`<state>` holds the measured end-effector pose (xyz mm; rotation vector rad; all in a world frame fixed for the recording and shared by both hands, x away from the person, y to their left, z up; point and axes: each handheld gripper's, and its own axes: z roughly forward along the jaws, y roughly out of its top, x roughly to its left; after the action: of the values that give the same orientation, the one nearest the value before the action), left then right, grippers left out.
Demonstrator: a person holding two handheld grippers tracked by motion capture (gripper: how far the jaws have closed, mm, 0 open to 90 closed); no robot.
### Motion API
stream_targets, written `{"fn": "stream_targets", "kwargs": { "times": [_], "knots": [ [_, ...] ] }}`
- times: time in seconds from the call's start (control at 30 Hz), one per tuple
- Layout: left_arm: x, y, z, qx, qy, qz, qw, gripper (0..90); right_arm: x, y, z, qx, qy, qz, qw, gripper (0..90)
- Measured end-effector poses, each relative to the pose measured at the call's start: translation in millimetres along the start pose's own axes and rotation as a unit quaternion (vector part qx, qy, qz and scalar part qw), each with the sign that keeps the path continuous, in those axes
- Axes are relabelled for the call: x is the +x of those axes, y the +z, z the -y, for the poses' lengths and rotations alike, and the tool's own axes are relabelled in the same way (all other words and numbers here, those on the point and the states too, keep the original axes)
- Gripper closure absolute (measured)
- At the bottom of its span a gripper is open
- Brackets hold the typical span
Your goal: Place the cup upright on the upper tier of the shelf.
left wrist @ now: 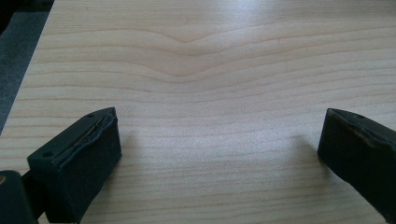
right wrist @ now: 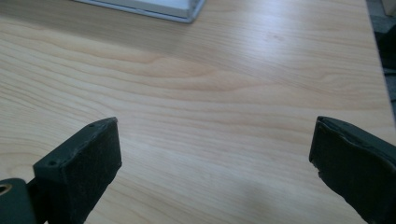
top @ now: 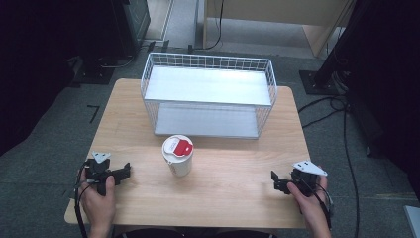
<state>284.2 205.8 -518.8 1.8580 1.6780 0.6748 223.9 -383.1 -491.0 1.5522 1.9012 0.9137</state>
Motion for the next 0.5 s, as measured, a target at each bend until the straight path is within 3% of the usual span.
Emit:
{"fn": "stream_targets", "kwargs": {
  "times": [0.5],
  "knots": [
    [0.0,0.0,-0.1,0.000,0.000,0.000,1.0000,0.0,40.0,14.5,-20.4,-0.012,-0.024,-0.036,0.9990,2.8]
  ]
}}
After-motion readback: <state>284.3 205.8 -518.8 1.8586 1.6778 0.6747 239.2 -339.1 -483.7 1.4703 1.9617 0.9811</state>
